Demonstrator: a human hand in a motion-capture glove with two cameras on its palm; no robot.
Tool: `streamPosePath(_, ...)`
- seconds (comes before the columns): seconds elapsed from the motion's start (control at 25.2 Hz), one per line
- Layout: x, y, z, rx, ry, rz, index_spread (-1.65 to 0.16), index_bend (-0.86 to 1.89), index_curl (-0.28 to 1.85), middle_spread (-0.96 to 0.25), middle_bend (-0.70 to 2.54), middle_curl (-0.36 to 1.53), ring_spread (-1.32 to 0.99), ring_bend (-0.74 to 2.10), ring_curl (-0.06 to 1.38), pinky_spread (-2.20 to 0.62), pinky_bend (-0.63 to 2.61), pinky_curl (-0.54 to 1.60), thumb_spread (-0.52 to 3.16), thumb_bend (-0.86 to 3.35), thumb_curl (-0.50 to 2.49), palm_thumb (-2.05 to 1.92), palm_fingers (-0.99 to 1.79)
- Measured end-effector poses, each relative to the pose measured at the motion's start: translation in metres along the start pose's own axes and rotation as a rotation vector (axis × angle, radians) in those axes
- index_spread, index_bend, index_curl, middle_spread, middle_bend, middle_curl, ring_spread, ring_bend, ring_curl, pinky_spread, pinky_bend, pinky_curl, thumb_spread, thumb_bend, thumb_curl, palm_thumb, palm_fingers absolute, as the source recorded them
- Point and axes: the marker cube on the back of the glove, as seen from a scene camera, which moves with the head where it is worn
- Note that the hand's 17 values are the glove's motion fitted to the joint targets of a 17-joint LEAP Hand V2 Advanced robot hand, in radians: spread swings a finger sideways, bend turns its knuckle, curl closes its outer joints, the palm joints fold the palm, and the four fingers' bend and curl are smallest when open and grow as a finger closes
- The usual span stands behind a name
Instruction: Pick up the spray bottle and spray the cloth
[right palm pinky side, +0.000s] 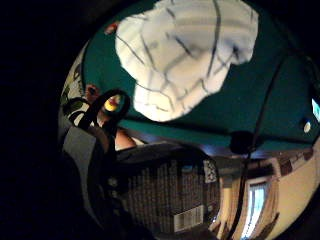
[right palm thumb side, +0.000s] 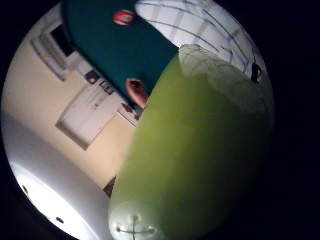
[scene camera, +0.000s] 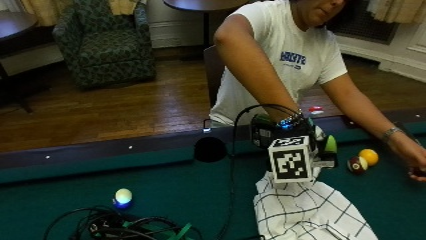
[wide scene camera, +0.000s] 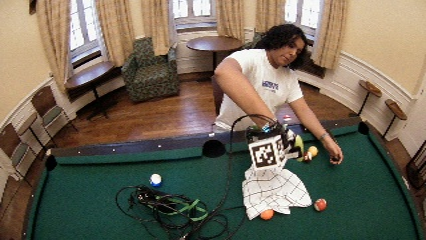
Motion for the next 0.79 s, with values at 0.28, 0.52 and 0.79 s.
streamPosePath(0.28,0.065,-0.018,0.071,-0.240,0.216,0.246,-0.28,0.40,0.61,-0.20,0.69,0.58,-0.22,0.72,0.50,-0.26,0.48,0.41,0.30,-0.03,0.78,0.92,1.36)
streamPosePath(0.52,0.083,-0.020,0.084,-0.279,0.288,0.301,-0.28,0.39,0.61,-0.20,0.69,0.58,-0.22,0.73,0.50,-0.26,0.48,0.41,0.30,-0.03,0.80,0.92,1.36)
streamPosePath(0.79,0.083,-0.023,0.090,-0.284,0.304,0.301,-0.28,0.38,0.62,-0.20,0.69,0.58,-0.22,0.73,0.50,-0.26,0.48,0.41,0.29,-0.03,0.81,0.92,1.36)
